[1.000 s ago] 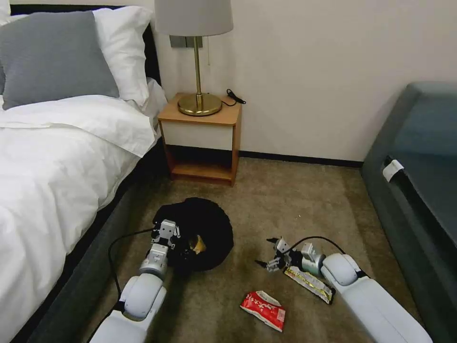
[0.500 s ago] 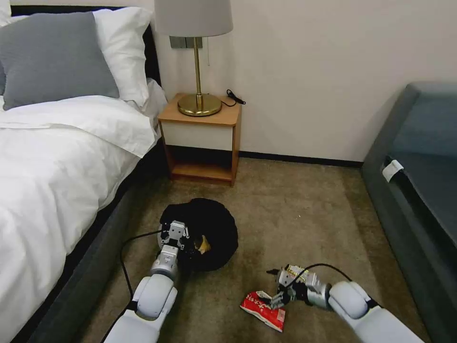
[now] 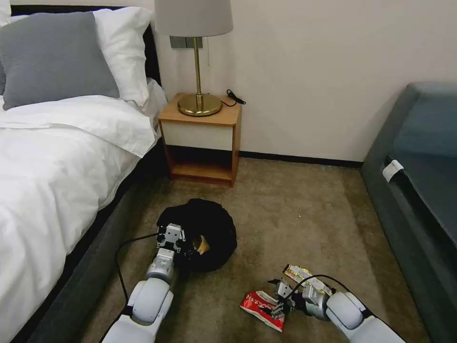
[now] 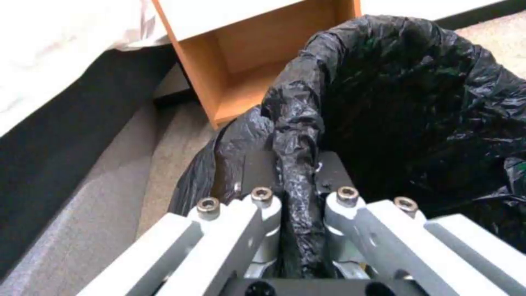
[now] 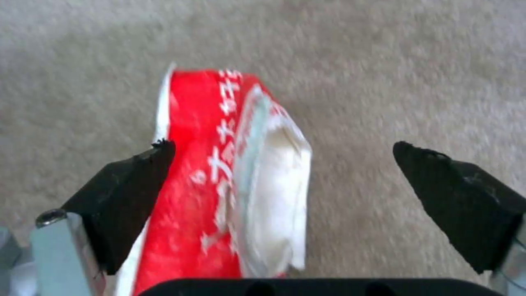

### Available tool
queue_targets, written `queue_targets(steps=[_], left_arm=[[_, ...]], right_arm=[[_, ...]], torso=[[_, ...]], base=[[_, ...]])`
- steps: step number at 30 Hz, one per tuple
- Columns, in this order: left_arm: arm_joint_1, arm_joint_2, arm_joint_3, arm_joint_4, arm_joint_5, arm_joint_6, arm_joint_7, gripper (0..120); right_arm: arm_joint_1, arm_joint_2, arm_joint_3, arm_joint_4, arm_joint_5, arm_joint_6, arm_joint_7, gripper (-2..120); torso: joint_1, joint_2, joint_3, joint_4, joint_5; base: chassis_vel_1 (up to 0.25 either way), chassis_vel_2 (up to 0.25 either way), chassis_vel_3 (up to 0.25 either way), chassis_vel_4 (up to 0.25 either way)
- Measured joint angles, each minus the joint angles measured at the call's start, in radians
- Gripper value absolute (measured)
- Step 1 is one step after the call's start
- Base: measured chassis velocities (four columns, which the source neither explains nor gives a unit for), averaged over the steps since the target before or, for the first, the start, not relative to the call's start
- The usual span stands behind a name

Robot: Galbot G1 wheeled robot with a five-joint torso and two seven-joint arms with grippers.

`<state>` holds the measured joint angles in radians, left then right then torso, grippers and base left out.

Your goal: Pick up the trash bin, then pick up the garbage on the floor and place it into the trash bin.

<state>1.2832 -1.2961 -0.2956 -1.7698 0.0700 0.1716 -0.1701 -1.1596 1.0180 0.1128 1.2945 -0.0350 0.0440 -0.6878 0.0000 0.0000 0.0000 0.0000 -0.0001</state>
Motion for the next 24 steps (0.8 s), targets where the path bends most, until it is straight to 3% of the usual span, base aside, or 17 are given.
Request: queue_targets(steps=[12, 24], left_arm=[[-0.006, 0.016, 0.007, -0.024, -0.006, 0.005, 0.002, 4], [-0.002, 0.043, -0.014, -0.050, -0.024, 0.005, 0.001, 4]], right_arm=[[0.007, 0.007, 0.036, -0.055, -0.051, 0.002, -0.030, 82], [0.029, 0.018, 0.053, -0.074, -0.056, 0.005, -0.042, 38]], torso=[[0.000, 0.000, 0.000, -0.0001, 0.0001], [0.000, 0.000, 0.000, 0.0000, 0.0001]], base=[[0.000, 0.000, 0.000, 0.000], [0.000, 0.000, 0.000, 0.000]])
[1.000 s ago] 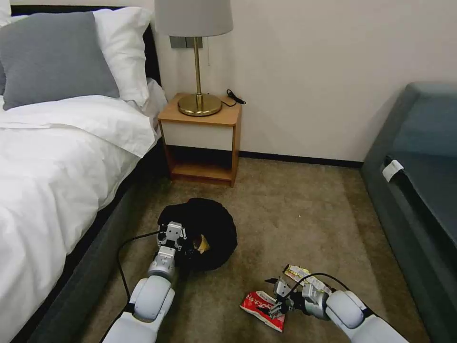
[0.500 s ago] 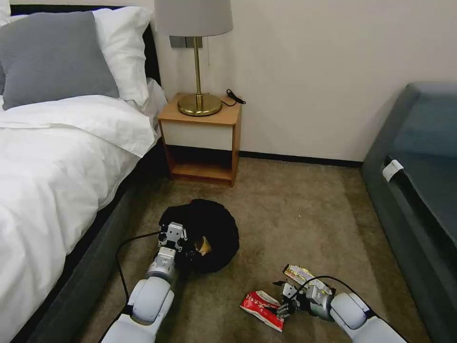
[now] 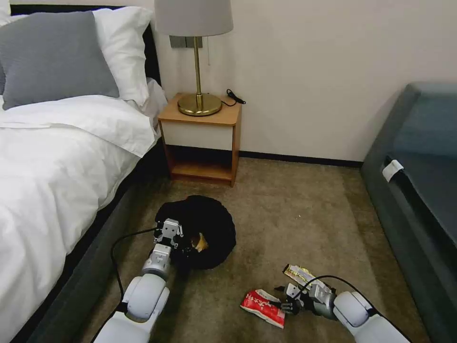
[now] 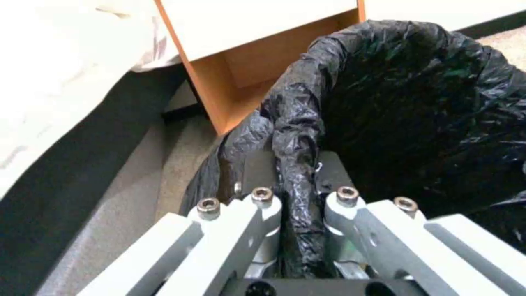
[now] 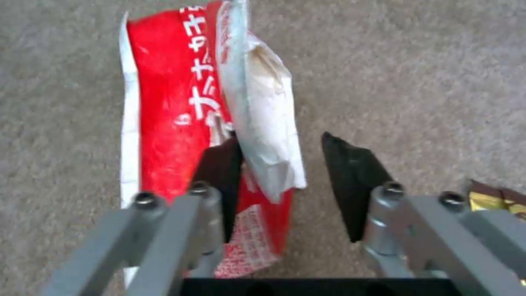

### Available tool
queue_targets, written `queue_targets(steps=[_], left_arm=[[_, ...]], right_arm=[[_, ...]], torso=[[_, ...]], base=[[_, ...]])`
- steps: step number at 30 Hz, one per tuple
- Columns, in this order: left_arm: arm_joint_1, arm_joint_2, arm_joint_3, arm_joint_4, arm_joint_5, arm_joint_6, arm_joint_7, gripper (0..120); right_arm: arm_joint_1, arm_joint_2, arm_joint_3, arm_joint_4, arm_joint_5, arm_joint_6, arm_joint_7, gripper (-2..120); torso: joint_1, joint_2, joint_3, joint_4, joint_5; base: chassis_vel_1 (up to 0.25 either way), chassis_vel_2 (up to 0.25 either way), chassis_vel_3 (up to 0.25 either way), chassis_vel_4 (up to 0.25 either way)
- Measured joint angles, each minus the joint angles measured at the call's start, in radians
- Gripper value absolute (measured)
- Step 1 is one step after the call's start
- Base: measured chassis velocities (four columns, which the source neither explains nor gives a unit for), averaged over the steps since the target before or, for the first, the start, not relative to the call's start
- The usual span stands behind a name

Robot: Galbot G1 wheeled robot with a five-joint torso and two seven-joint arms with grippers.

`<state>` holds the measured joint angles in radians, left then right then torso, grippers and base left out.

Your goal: Pick up the trash bin, then pick up the garbage on the floor and place it into the trash bin.

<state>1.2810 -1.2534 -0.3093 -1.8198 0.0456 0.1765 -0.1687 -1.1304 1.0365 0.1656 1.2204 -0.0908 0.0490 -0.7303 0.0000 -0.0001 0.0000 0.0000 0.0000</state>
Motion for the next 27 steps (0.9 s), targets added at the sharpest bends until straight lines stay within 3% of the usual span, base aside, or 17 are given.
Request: queue_targets(steps=[10, 20, 27], left_arm=[[0.026, 0.015, -0.019, -0.035, -0.001, 0.006, 0.002, 4], [0.030, 0.002, -0.012, -0.036, 0.008, 0.004, 0.002, 4], [0.032, -0.007, 0.002, -0.036, 0.015, 0.001, 0.003, 4]], right_arm=[[-0.005, -0.002, 0.019, 0.004, -0.020, 0.025, -0.011, 0], [-0.021, 0.000, 0.054, 0.019, -0.022, 0.032, -0.012, 0], [-0.008, 0.010, 0.153, 0.027, 0.032, 0.062, -0.011, 0]], torso=[[0.000, 0.000, 0.000, 0.0000, 0.0001], [0.000, 0.000, 0.000, 0.0000, 0.0001], [0.000, 0.000, 0.000, -0.0003, 0.0001]], base=[[0.000, 0.000, 0.000, 0.000], [0.000, 0.000, 0.000, 0.000], [0.000, 0.000, 0.000, 0.000]])
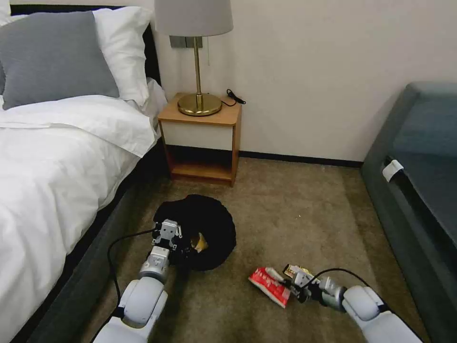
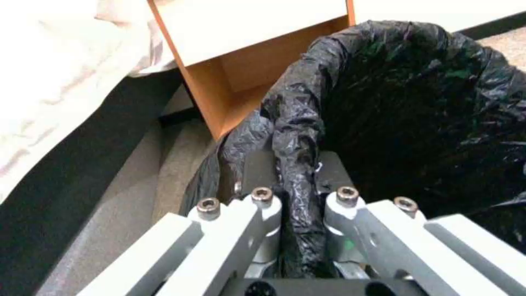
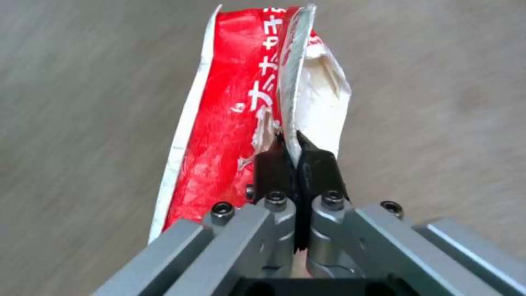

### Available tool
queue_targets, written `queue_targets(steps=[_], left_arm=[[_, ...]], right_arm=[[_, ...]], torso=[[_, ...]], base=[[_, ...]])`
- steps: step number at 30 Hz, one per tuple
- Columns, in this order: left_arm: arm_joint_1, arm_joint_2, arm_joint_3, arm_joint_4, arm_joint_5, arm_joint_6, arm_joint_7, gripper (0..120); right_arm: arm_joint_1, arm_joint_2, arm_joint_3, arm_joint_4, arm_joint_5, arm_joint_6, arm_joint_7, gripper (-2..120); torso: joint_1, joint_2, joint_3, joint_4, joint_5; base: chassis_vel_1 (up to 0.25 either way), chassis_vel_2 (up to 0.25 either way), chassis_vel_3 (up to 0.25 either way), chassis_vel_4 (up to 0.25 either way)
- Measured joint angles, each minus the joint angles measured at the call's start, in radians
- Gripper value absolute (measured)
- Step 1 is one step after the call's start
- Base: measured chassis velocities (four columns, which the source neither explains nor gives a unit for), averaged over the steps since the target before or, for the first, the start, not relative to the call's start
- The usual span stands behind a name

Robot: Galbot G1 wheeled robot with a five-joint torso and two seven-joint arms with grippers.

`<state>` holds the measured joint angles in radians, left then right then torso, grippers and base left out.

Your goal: Pick up the trash bin, then pick up the garbage on the floor and place it into the trash bin.

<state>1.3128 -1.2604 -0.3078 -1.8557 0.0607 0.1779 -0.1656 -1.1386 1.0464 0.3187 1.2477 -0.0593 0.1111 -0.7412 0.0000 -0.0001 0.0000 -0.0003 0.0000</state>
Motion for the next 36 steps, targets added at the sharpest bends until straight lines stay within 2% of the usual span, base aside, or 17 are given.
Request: queue_targets(steps=[4, 6, 8, 11, 12, 13, 15, 17, 18, 23, 26, 30, 36], left_arm=[[0.001, 0.010, 0.002, -0.004, 0.000, -0.001, 0.003, 4], [-0.007, 0.022, 0.000, -0.005, -0.006, -0.001, 0.003, 4], [-0.008, 0.025, -0.001, -0.005, -0.007, -0.001, 0.003, 4], [-0.012, 0.032, -0.001, -0.004, -0.010, -0.001, 0.003, 4], [-0.012, 0.032, -0.001, -0.004, -0.010, -0.001, 0.003, 4], [-0.012, 0.032, 0.001, -0.004, -0.010, -0.001, 0.003, 4], [-0.011, 0.033, 0.009, -0.004, -0.010, -0.001, 0.003, 4], [-0.009, 0.034, 0.015, -0.004, -0.009, -0.001, 0.004, 4], [-0.003, 0.037, 0.026, -0.006, -0.007, -0.001, 0.004, 4], [0.001, 0.045, 0.034, -0.014, -0.007, -0.001, 0.004, 4], [-0.001, 0.050, 0.040, -0.019, -0.009, -0.001, 0.003, 4], [-0.008, 0.052, 0.048, -0.019, -0.010, -0.002, 0.003, 4], [-0.021, 0.060, 0.063, -0.019, -0.020, -0.002, 0.001, 4]], right_arm=[[0.042, 0.023, 0.049, -0.016, 0.085, 0.015, 0.033, 0], [0.091, 0.063, 0.071, -0.040, 0.174, 0.030, 0.101, 0], [0.101, 0.074, 0.071, -0.045, 0.191, 0.034, 0.129, 0], [0.152, 0.166, 0.052, -0.088, 0.209, 0.065, 0.397, 0], [0.152, 0.166, 0.052, -0.088, 0.209, 0.065, 0.397, 0], [0.170, 0.196, 0.044, -0.105, 0.210, 0.074, 0.471, 0], [0.192, 0.236, 0.036, -0.119, 0.215, 0.085, 0.558, 0], [0.198, 0.251, 0.030, -0.117, 0.221, 0.087, 0.586, 0], [0.199, 0.265, 0.008, -0.073, 0.244, 0.083, 0.609, 0], [0.190, 0.278, -0.032, 0.025, 0.314, 0.069, 0.624, 0], [0.175, 0.292, -0.073, 0.114, 0.423, 0.057, 0.630, 0], [0.151, 0.300, -0.107, 0.185, 0.511, 0.039, 0.623, 0], [0.106, 0.301, -0.135, 0.271, 0.555, 0.020, 0.575, 0]], torso=[[0.000, 0.000, 0.000, 0.0002, -0.0001], [0.000, 0.000, 0.000, 0.0003, -0.0002], [0.000, 0.000, 0.000, 0.0003, -0.0001], [0.000, 0.000, 0.000, 0.0002, 0.0003], [0.000, 0.000, 0.000, 0.0002, 0.0003], [0.000, 0.000, 0.000, 0.0006, 0.0003], [0.000, 0.000, 0.000, 0.0005, -0.0003], [0.000, 0.000, 0.000, 0.0005, -0.0001], [0.000, 0.000, 0.000, 0.0003, -0.0003], [0.000, 0.000, 0.000, 0.0003, -0.0002], [0.000, 0.000, 0.000, 0.0003, -0.0001], [0.000, 0.000, 0.000, 0.0003, -0.0001], [0.000, 0.000, 0.000, 0.0002, -0.0001]], base=[[0.000, 0.000, 0.000, 0.000], [0.000, 0.000, 0.000, 0.000], [0.000, 0.000, 0.000, 0.000], [0.000, 0.000, 0.000, 0.000], [0.000, 0.000, 0.000, 0.000], [0.000, 0.000, 0.000, 0.000], [0.000, 0.000, 0.000, 0.000], [0.000, 0.000, 0.000, 0.000], [0.000, 0.000, 0.000, 0.000], [0.000, 0.000, 0.000, 0.000], [0.000, 0.000, 0.000, 0.000], [0.000, 0.000, 0.000, 0.000], [0.000, 0.000, 0.000, 0.000]])
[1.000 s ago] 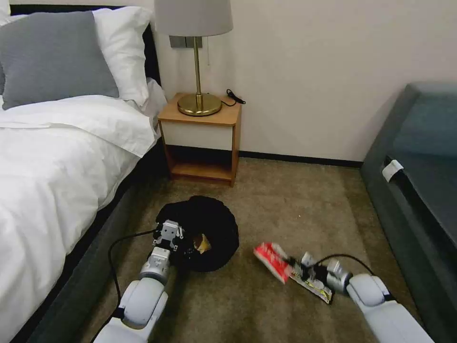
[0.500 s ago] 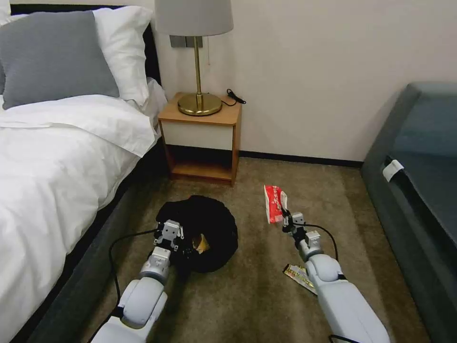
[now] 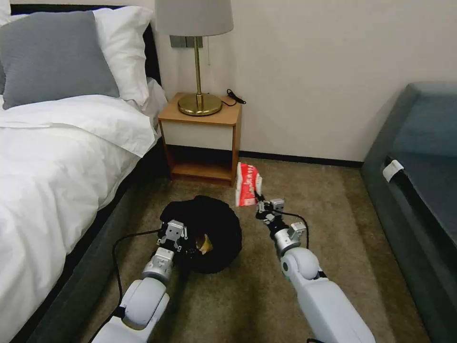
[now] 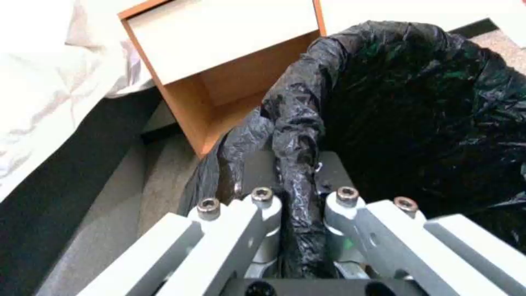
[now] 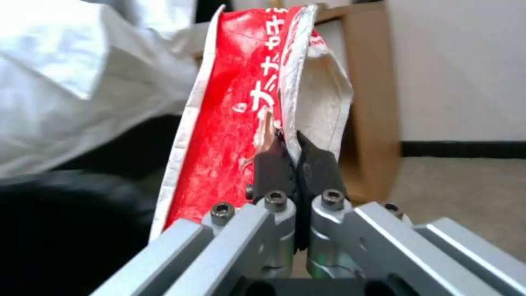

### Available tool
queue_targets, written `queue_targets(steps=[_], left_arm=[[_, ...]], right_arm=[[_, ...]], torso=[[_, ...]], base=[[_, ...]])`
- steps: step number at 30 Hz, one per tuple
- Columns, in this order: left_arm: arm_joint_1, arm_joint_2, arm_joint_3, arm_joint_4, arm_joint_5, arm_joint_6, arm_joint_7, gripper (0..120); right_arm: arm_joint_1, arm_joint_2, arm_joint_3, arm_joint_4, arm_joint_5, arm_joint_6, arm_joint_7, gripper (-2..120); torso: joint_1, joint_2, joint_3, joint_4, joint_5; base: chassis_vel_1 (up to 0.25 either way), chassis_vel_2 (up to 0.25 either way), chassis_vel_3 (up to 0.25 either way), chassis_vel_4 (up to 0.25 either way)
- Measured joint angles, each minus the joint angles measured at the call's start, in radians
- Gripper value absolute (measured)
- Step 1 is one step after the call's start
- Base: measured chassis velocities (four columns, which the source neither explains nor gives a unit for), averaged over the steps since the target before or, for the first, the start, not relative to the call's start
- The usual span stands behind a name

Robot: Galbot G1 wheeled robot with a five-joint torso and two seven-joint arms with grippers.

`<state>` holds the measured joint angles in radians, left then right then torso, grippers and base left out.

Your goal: Pick up the trash bin, then pick up the garbage on the floor and place it into the trash bin.

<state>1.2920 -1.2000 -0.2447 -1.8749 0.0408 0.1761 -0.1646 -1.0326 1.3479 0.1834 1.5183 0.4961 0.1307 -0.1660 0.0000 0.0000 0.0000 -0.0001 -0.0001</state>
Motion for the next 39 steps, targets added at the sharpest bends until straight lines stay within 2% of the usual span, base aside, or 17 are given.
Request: queue_targets(steps=[5, 7, 15, 24, 31, 36, 39], left_arm=[[-0.006, 0.011, 0.010, -0.003, -0.013, 0.001, -0.002, 4], [-0.011, 0.017, 0.013, -0.004, -0.021, 0.003, -0.003, 4], [-0.026, 0.030, 0.023, -0.011, -0.033, 0.008, -0.005, 4], [-0.015, 0.017, 0.025, -0.019, -0.035, 0.011, -0.008, 4], [-0.011, -0.011, 0.039, -0.013, -0.028, 0.011, -0.006, 4], [-0.010, -0.013, 0.041, -0.013, -0.026, 0.011, -0.006, 4], [-0.008, -0.010, 0.041, -0.014, -0.025, 0.011, -0.006, 4]], right_arm=[[-0.039, -0.001, -0.008, 0.064, 0.039, -0.034, -0.057, 0], [-0.059, -0.004, -0.008, 0.069, 0.036, -0.034, -0.116, 0], [-0.112, -0.006, -0.006, 0.069, -0.006, -0.027, -0.229, 0], [-0.145, -0.005, -0.006, 0.027, -0.077, -0.010, -0.240, 0], [-0.168, 0.002, 0.001, -0.034, -0.184, 0.015, -0.202, 0], [-0.174, -0.001, 0.006, -0.040, -0.211, 0.020, -0.173, 1], [-0.178, -0.008, 0.005, -0.025, -0.200, -0.002, -0.141, 14]], torso=[[0.000, 0.000, 0.000, 0.0001, 0.0000], [0.000, 0.000, 0.000, 0.0001, 0.0001], [0.000, 0.000, 0.000, 0.0000, 0.0001], [0.000, 0.000, 0.000, 0.0000, 0.0001], [0.000, 0.000, 0.000, 0.0000, 0.0002], [0.000, 0.000, 0.000, 0.0000, 0.0001], [0.000, 0.000, 0.000, 0.0000, 0.0001]], base=[[0.000, 0.000, 0.000, 0.000], [0.000, 0.000, 0.000, 0.000], [0.000, 0.000, 0.000, 0.000], [0.000, 0.000, 0.000, 0.000], [0.000, 0.000, 0.000, 0.000], [0.000, 0.000, 0.000, 0.000], [0.000, 0.000, 0.000, 0.000]])
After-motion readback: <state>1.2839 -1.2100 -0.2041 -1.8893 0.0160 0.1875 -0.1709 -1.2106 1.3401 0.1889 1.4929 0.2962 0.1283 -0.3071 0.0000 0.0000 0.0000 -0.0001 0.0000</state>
